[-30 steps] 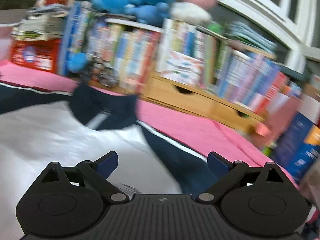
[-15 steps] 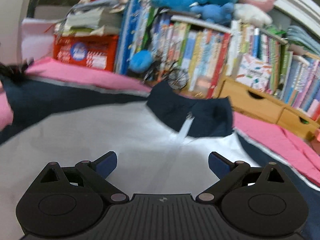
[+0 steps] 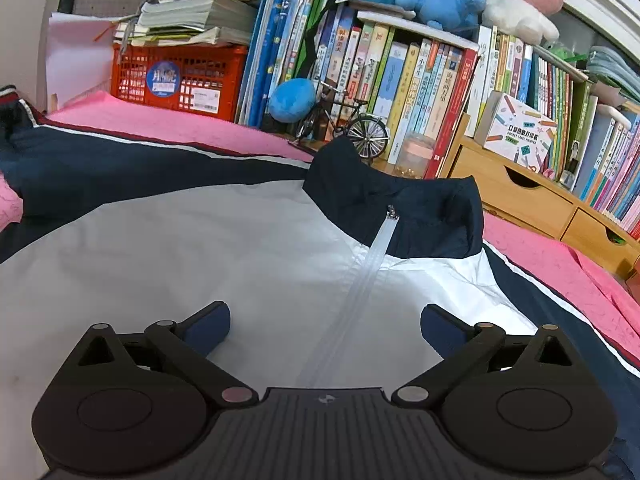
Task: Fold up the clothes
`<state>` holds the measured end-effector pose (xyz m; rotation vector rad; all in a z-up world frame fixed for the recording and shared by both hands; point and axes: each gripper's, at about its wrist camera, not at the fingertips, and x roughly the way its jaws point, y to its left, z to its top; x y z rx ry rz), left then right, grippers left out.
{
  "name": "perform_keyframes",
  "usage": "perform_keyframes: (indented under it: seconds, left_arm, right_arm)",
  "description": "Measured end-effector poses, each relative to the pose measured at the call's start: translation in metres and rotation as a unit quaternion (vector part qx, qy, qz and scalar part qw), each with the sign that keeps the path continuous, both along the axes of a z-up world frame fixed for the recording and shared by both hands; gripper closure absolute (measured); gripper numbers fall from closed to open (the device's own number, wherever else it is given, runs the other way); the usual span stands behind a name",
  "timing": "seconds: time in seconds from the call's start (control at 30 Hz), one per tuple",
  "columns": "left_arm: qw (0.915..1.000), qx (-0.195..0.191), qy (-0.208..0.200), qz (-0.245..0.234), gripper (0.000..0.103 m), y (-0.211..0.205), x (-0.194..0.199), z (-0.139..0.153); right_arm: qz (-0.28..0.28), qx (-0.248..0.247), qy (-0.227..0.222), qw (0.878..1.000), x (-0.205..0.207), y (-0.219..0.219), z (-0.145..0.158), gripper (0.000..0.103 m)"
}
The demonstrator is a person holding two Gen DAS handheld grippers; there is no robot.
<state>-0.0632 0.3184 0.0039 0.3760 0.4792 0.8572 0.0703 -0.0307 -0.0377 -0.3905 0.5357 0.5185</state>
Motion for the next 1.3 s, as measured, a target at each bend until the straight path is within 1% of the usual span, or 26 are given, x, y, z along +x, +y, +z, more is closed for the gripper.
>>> perform_keyframes:
  seconds: [0.03, 0.13, 0.17, 0.23, 0.27, 0.37, 0.4, 0.43, 0.47, 0.53, 0.6, 0.63, 0.67, 0.7, 0.77, 0.8, 0.83, 0.9, 0.97, 1.03, 1.07, 1.1, 1.13, 1.17, 1.27, 1.3]
  left_arm:
    - [0.9998, -0.008, -0.003, -0.016, 0.006, -0.001, 0.006, 0.002]
    - [0.9992, -0.011, 0.039, -0.003, 0.006, 0.0, 0.031, -0.012]
    - [0.9975, -0.011, 0.067, 0.018, 0.006, 0.006, 0.041, -0.022]
    - [0.9938, -0.023, 0.093, 0.056, 0.005, 0.02, 0.044, -0.038]
    - [0.9924, -0.034, 0.092, 0.075, 0.003, 0.025, 0.04, -0.037]
    - [0.9847, -0.022, 0.105, 0.138, 0.006, 0.034, 0.041, -0.035]
    - [0.9848, -0.016, 0.099, 0.142, 0.007, 0.031, 0.038, -0.032]
    - [0.9866, -0.015, 0.087, 0.137, 0.007, 0.025, 0.033, -0.026]
    - [0.9903, -0.021, 0.07, 0.118, 0.007, 0.022, 0.032, -0.017]
    - [0.9962, -0.059, 0.043, 0.048, 0.007, -0.004, 0.034, -0.003]
    - [0.9948, -0.097, 0.016, -0.025, 0.007, -0.032, 0.037, 0.012]
    - [0.9901, -0.124, 0.006, -0.066, 0.007, -0.05, 0.039, 0.017]
    - [0.9824, -0.153, 0.0, -0.106, 0.007, -0.064, 0.044, 0.019]
    - [0.9698, -0.193, -0.003, -0.149, 0.007, -0.079, 0.05, 0.02]
    - [0.9493, -0.242, 0.002, -0.201, 0.006, -0.103, 0.063, 0.016]
    - [0.9375, -0.265, 0.006, -0.226, 0.006, -0.115, 0.07, 0.014]
    - [0.9339, -0.266, 0.016, -0.238, 0.006, -0.127, 0.076, 0.007]
    - [0.9356, -0.251, 0.042, -0.244, 0.007, -0.145, 0.086, -0.01]
    - [0.9393, -0.241, 0.066, -0.234, 0.007, -0.153, 0.094, -0.029]
    - [0.9405, -0.245, 0.059, -0.228, 0.005, -0.153, 0.096, -0.042]
    - [0.9398, -0.252, 0.056, -0.224, 0.003, -0.151, 0.097, -0.044]
    - [0.9385, -0.259, 0.054, -0.221, 0.002, -0.146, 0.098, -0.044]
    - [0.9379, -0.264, 0.053, -0.218, 0.001, -0.145, 0.097, -0.046]
    - [0.9383, -0.264, 0.053, -0.217, 0.0, -0.145, 0.097, -0.046]
    - [0.9406, -0.26, 0.054, -0.211, 0.0, -0.147, 0.094, -0.046]
    - [0.9417, -0.257, 0.054, -0.21, 0.0, -0.15, 0.094, -0.046]
  right_arm:
    - [0.0, 0.001, 0.002, 1.0, 0.001, -0.001, 0.0, 0.0]
    - [0.0, 0.007, 0.01, 1.0, 0.002, -0.002, 0.0, 0.0]
    - [0.0, 0.01, 0.014, 1.0, 0.003, -0.003, 0.0, 0.0]
    - [-0.001, 0.016, 0.022, 1.0, 0.005, -0.005, -0.001, 0.0]
    - [-0.002, 0.02, 0.027, 0.999, 0.006, -0.005, -0.001, 0.0]
    - [-0.004, 0.03, 0.039, 0.999, 0.009, -0.007, -0.001, 0.0]
    - [-0.005, 0.033, 0.043, 0.999, 0.01, -0.008, -0.002, 0.0]
    - [-0.005, 0.036, 0.048, 0.998, 0.011, -0.009, -0.002, 0.0]
    - [-0.006, 0.041, 0.054, 0.998, 0.013, -0.01, -0.002, 0.0]
    - [-0.009, 0.051, 0.067, 0.996, 0.016, -0.013, -0.003, 0.0]
    - [-0.011, 0.064, 0.081, 0.995, 0.02, -0.016, -0.004, 0.0]
    - [-0.012, 0.071, 0.089, 0.993, 0.022, -0.018, -0.004, 0.0]
    - [-0.015, 0.075, 0.09, 0.993, 0.022, -0.019, -0.004, 0.0]
    - [-0.024, 0.078, 0.084, 0.993, 0.02, -0.022, -0.002, 0.0]
    - [-0.044, 0.093, 0.072, 0.992, 0.016, -0.034, 0.004, 0.0]
    - [-0.052, 0.112, 0.068, 0.99, 0.014, -0.049, 0.009, 0.0]
    - [-0.059, 0.133, 0.063, 0.987, 0.011, -0.064, 0.015, 0.0]
    - [-0.09, 0.15, 0.037, 0.984, 0.007, -0.106, 0.028, 0.0]
    - [-0.145, 0.122, -0.004, 0.982, 0.011, -0.153, 0.032, 0.0]
    - [-0.22, 0.07, -0.044, 0.972, 0.021, -0.204, 0.031, 0.002]
    - [-0.253, 0.043, -0.064, 0.964, 0.026, -0.233, 0.029, 0.006]
    - [-0.272, 0.023, -0.077, 0.959, 0.032, -0.255, 0.027, 0.014]
    - [-0.295, 0.009, -0.077, 0.952, 0.039, -0.278, 0.025, 0.019]
    - [-0.319, -0.005, -0.074, 0.945, 0.046, -0.302, 0.023, 0.029]
    - [-0.37, 0.007, -0.061, 0.927, 0.064, -0.36, 0.02, 0.031]
    - [-0.381, -0.001, -0.067, 0.922, 0.068, -0.372, 0.018, 0.032]
